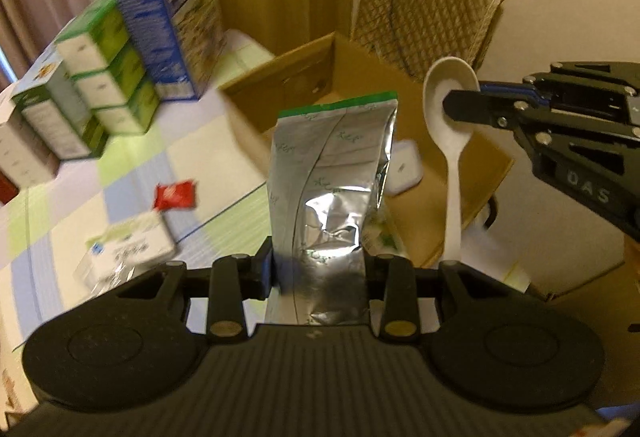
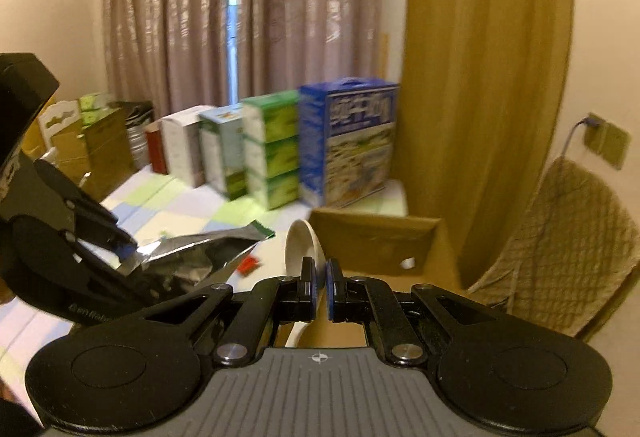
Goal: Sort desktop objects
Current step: 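Carry the spoon and foil bag over the cardboard box with both tools, then open both tools to drop the spoon and foil bag into the cardboard box, then move both tools back over the remaining items on the table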
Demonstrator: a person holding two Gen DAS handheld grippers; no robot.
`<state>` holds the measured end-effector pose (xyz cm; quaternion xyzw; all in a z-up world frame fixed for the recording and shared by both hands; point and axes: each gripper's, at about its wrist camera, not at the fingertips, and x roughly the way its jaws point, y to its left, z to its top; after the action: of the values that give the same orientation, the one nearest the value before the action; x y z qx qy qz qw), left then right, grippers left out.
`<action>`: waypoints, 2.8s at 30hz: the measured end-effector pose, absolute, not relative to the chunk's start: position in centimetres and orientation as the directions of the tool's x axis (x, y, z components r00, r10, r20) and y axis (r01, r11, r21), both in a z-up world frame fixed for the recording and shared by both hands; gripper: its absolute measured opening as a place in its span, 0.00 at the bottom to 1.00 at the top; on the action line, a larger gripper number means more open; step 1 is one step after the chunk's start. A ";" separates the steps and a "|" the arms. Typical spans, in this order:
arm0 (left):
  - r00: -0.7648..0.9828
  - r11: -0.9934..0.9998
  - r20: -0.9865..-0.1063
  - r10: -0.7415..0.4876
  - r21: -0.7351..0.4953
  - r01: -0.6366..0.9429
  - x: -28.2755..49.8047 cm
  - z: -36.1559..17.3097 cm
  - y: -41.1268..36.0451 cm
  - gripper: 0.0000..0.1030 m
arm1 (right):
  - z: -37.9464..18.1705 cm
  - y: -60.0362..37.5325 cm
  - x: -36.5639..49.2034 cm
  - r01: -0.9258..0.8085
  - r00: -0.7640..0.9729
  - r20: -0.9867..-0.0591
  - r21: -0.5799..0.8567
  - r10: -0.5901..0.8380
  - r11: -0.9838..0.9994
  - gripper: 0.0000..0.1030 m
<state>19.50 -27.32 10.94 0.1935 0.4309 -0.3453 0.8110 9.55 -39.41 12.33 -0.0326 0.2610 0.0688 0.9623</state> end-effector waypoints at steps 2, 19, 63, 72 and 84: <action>0.386 0.682 -0.828 -0.408 0.005 0.732 19.8 10.8 -29.2 0.30 | 12.4 -41.0 10.3 -0.125 0.859 -0.504 -0.033 0.091 0.992 0.01; 0.345 0.699 -0.803 -0.486 -0.119 0.705 25.0 5.9 -38.5 0.30 | 6.2 -48.9 14.7 -0.030 0.817 -0.577 -0.033 0.005 0.999 0.01; 0.530 0.839 -0.742 -0.410 -0.079 0.539 17.4 6.9 -18.3 0.78 | 7.4 -39.8 5.8 -0.082 0.832 -0.540 0.110 0.129 0.991 0.78; 0.614 0.894 -0.725 -0.312 -0.005 0.449 13.9 5.7 -10.1 0.99 | 7.2 -33.8 2.7 -0.191 0.834 -0.502 0.123 0.227 0.974 0.93; 0.652 0.941 -0.737 -0.182 0.063 0.333 12.1 3.6 -1.8 0.99 | 4.3 -26.8 3.2 -0.302 0.775 -0.536 0.152 0.335 0.941 0.98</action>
<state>12.14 -1.84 3.59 0.0964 0.3923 -0.1424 0.9036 3.17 -26.81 4.27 0.0285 0.2896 0.1689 0.9417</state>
